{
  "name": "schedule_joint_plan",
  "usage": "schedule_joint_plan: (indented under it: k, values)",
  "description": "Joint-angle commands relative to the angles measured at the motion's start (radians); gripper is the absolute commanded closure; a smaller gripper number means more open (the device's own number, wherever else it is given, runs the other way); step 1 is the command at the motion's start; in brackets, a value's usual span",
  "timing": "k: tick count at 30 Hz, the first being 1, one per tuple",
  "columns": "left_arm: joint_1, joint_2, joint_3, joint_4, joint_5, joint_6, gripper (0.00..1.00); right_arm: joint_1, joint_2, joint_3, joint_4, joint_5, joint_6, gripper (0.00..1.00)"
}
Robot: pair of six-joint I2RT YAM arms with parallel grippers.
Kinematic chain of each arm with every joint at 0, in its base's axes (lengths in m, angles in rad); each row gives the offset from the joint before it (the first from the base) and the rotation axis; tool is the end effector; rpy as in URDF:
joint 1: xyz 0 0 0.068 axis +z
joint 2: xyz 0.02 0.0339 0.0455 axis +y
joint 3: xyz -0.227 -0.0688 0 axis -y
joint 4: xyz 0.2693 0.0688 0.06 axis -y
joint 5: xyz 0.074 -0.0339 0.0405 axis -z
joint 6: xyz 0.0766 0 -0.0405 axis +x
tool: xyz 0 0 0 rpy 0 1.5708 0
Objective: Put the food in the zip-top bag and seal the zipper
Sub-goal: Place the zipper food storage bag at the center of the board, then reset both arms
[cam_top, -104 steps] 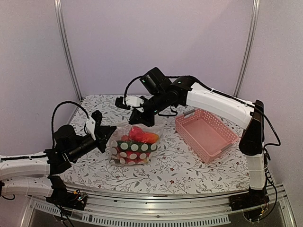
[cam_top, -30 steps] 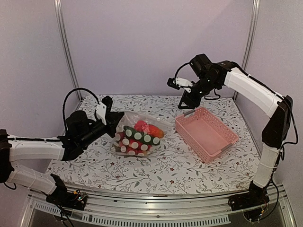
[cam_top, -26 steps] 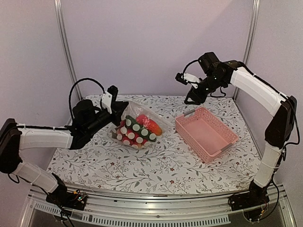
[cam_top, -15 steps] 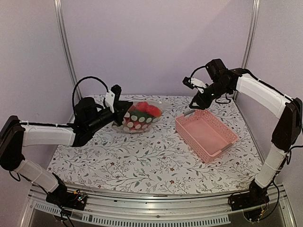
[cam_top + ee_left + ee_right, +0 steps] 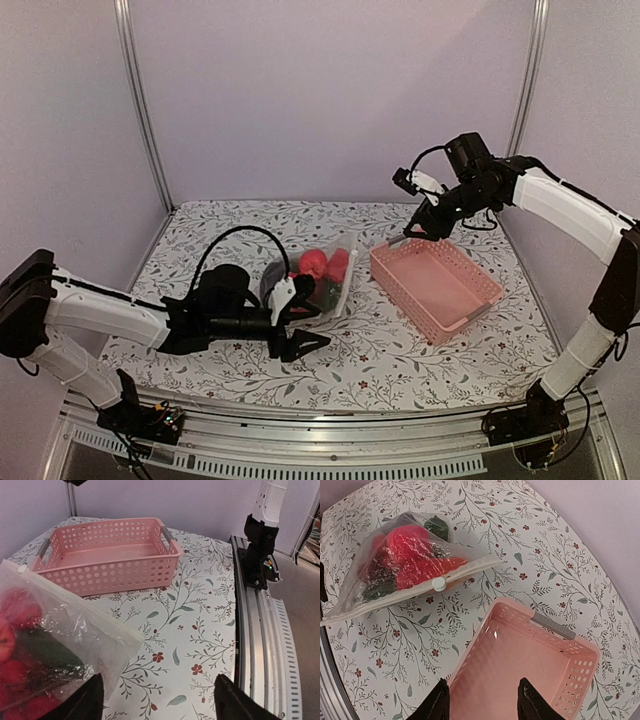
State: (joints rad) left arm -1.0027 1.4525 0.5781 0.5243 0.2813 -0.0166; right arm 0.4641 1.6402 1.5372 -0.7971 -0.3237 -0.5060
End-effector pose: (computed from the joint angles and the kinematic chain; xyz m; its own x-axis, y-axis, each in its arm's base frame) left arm 0.1707 -0.3070 0.1202 -0.2003 0.2841 -0.9376 0.9469 0.3018 -0.1108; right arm 0.3476 0.2012 0.2571 -0.3214 -0.6747 -0.6644 -0.8654 0.4942 -0.0833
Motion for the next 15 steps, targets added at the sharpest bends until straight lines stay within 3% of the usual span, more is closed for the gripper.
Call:
schedule_joint_plan:
  k: [1,4,6,9,12,15]
  values:
    - [-0.031,-0.151,0.067,-0.176,-0.052,0.001,0.01,-0.016,-0.116,-0.054,0.06,0.01,-0.004,0.54]
    - [-0.029,-0.241,0.135,-0.286,-0.203,0.015,0.0,-0.048,-0.185,-0.108,0.115,0.0,0.023,0.51]
    - [-0.024,-0.281,0.184,-0.363,-0.336,0.056,0.0,-0.09,-0.217,-0.125,0.136,-0.033,0.054,0.43]
    - [-0.001,-0.321,0.243,-0.419,-0.563,0.059,0.0,-0.171,-0.255,-0.142,0.176,-0.089,0.121,0.03]
    - [0.067,-0.35,0.278,-0.428,-0.715,0.019,0.0,-0.231,-0.306,-0.178,0.272,-0.054,0.185,0.01]
    - [0.186,-0.388,0.323,-0.47,-0.719,-0.12,0.0,-0.238,-0.354,-0.221,0.36,0.084,0.272,0.01]
